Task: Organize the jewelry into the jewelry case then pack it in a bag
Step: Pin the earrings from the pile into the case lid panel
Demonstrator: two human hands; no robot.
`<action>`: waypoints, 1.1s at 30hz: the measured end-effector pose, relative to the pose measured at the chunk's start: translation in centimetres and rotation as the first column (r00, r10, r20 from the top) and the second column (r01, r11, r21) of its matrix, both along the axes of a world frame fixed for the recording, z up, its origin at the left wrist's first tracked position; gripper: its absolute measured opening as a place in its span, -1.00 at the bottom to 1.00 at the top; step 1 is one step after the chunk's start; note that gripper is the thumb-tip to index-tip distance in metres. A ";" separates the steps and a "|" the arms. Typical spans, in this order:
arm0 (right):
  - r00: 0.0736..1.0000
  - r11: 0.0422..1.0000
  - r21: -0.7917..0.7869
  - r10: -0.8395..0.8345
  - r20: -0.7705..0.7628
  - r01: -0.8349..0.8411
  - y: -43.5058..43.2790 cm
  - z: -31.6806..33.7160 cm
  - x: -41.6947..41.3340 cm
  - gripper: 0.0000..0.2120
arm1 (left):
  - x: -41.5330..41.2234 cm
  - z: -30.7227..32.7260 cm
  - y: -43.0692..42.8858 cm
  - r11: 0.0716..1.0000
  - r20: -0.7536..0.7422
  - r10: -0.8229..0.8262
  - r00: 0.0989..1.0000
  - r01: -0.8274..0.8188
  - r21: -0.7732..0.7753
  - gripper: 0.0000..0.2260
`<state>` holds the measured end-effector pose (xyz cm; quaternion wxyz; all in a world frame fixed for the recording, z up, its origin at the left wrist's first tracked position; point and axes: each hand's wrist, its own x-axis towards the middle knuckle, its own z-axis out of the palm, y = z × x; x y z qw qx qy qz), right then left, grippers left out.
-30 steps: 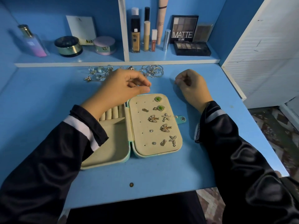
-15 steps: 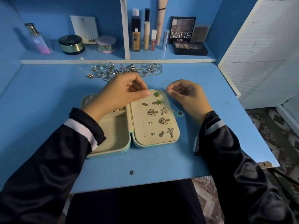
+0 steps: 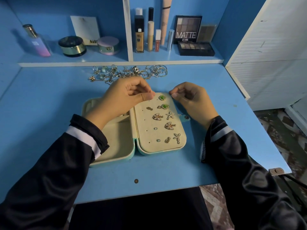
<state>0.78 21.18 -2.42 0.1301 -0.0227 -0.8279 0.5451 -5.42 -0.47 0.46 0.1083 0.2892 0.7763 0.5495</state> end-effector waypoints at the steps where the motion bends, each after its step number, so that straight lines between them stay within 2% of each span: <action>1: 1.000 1.000 -0.001 0.002 -0.003 -0.002 0.0 0.0 0.0 -0.95 | -0.1 0.0 0.0 1.000 -0.003 0.001 1.000 -0.001 -0.003 -0.89; 5: 1.000 1.000 0.001 0.009 -0.007 -0.009 -0.1 -0.1 0.0 -0.97 | -0.1 0.0 -0.1 1.000 -0.026 -0.016 1.000 0.016 -0.001 -0.91; 10: 1.000 1.000 -0.007 0.016 -0.009 -0.016 -0.1 0.1 0.1 -0.96 | 0.0 0.1 -0.1 1.000 -0.036 -0.013 0.999 0.014 0.025 -0.82; 14: 1.000 1.000 -0.019 0.014 -0.014 -0.014 -0.2 0.1 0.1 -0.94 | -0.1 0.1 -0.2 0.999 -0.046 0.007 0.999 -0.005 0.046 -0.87; 16: 1.000 1.000 -0.022 0.012 -0.019 -0.013 -0.2 0.1 0.2 -0.94 | -0.2 0.0 -0.2 1.000 -0.044 -0.003 0.999 0.004 0.027 -0.91; 20: 0.999 0.999 -0.042 0.003 -0.034 -0.004 -0.2 0.1 0.2 -0.97 | -0.2 -0.3 -0.2 0.999 -0.078 -0.039 0.996 0.036 -0.038 -0.81; 23: 0.998 0.998 -0.065 -0.001 -0.058 -0.003 -0.3 0.4 0.3 -0.97 | -0.4 -0.5 -0.2 0.997 -0.149 -0.008 0.989 -0.004 -0.080 -0.79; 33: 0.994 0.971 -0.235 0.019 -0.105 -0.043 -1.0 1.4 0.4 -0.92 | -0.3 -0.5 0.3 0.987 -0.243 -0.007 0.970 -0.032 -0.157 -0.73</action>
